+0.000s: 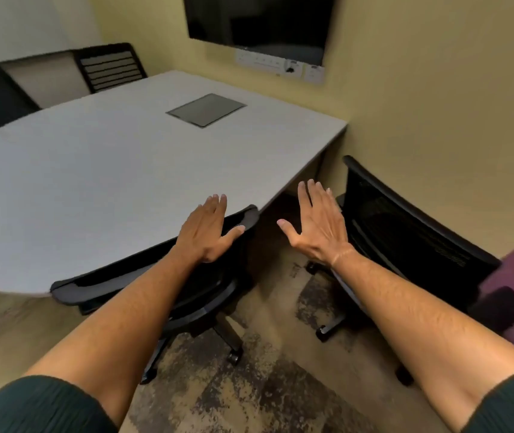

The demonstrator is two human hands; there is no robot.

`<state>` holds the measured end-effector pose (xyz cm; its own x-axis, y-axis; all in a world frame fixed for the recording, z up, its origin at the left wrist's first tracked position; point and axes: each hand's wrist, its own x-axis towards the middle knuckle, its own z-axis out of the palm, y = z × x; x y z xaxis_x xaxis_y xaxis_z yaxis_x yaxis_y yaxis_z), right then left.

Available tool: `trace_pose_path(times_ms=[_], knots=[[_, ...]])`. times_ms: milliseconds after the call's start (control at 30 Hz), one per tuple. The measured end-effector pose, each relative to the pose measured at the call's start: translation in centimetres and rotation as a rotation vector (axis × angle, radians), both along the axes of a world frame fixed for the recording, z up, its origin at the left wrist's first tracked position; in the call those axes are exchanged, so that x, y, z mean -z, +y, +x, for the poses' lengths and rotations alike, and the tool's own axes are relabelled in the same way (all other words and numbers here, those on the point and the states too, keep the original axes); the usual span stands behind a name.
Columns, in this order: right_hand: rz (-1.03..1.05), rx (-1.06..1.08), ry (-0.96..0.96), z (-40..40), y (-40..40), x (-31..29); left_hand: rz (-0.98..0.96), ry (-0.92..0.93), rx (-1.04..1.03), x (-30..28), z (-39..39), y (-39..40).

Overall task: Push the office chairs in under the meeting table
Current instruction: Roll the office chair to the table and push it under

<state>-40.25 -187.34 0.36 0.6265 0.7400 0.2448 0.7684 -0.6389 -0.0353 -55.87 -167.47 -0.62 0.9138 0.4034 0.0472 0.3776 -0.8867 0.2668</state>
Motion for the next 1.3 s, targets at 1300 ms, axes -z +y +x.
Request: trace_pose_path(times_ms=[1300], knots=[[-0.1,0.838,0.136,16.4,-15.9,3.9,0.181,0.092,0.789,0.9,41.4,-9.5]])
